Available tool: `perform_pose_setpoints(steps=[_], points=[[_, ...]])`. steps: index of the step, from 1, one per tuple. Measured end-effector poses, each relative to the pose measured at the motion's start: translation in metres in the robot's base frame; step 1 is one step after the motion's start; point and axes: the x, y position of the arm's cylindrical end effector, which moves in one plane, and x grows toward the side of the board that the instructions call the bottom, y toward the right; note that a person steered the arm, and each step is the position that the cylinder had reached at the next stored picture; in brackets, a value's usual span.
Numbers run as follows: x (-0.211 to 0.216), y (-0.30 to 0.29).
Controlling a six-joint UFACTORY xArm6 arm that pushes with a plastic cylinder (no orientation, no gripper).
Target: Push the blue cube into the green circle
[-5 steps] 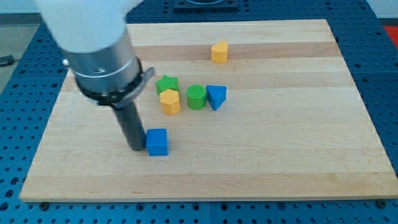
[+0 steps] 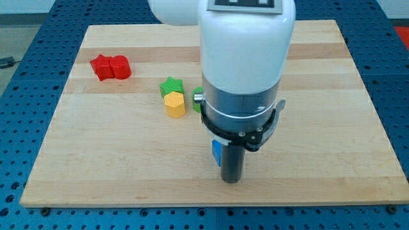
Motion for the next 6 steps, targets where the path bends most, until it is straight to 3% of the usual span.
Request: perform_pose_setpoints(steps=[6], points=[[-0.104, -0.043]])
